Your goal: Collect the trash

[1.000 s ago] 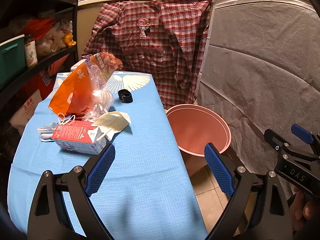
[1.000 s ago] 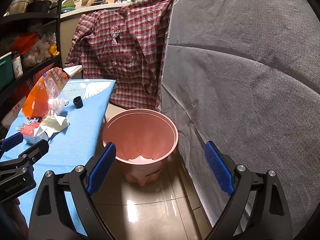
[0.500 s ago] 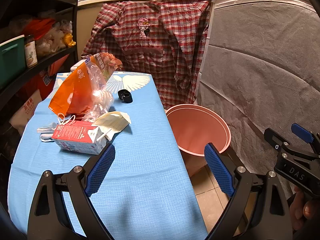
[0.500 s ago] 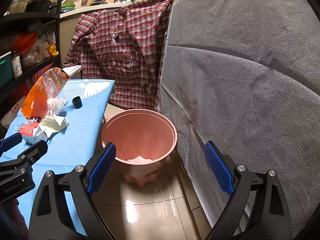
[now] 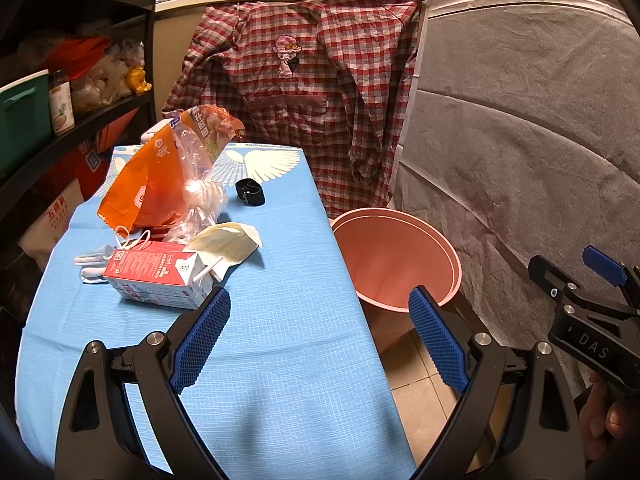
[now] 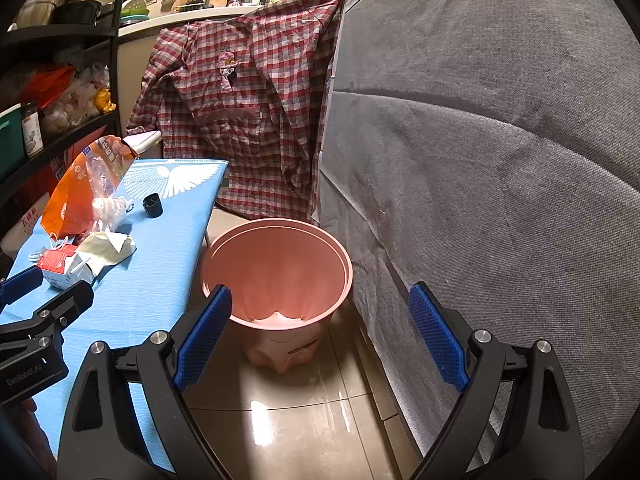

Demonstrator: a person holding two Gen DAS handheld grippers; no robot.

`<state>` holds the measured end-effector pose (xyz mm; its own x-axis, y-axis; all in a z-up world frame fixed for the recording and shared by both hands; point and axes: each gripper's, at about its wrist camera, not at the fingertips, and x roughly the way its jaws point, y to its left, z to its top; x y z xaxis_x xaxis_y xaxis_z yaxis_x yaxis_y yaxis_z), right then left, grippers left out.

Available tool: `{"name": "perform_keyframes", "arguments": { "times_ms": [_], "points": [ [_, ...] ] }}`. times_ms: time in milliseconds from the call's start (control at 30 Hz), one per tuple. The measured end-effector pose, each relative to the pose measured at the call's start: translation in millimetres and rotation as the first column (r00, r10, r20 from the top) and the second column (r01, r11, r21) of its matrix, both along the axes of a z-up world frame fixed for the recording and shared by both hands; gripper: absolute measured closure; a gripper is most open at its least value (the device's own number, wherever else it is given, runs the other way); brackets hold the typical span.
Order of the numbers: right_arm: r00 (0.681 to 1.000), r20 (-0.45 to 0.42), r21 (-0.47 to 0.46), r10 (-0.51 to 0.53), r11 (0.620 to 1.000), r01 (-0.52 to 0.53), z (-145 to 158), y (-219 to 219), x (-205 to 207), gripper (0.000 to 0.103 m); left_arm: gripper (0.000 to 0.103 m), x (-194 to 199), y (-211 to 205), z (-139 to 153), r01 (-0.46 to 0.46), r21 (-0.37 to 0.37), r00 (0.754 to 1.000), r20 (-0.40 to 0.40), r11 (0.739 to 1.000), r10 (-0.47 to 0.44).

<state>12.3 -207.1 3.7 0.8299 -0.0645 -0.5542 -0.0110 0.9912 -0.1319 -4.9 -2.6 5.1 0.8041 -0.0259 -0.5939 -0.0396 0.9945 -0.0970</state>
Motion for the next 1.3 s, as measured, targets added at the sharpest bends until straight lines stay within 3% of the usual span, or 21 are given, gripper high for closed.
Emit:
{"name": "perform_keyframes", "arguments": {
  "times_ms": [833, 1033, 1300],
  "points": [
    [1.0, 0.016, 0.011, -0.018, 1.0, 0.017, 1.4, -4.1, 1.9, 0.015, 0.016, 0.8, -0.7, 2.4, 0.006, 0.007, 1.0, 0.002, 1.0, -0.006],
    [0.999, 0.039, 0.048, 0.001, 0.999, -0.002, 8.9, 4.4, -1.2, 0.03, 0.026, -2.1, 9.0, 13.4, 0.019, -0.006, 1.0, 0.016, 1.0, -0.019],
    [0.992, 0.056, 0.079, 0.116, 0.99, -0.12, 26.9, 39.0, -1.3, 0.048, 0.052, 5.9, 42.7, 40.7, 0.06, -0.004, 0.998, 0.006, 0.998, -0.06]
  ]
}}
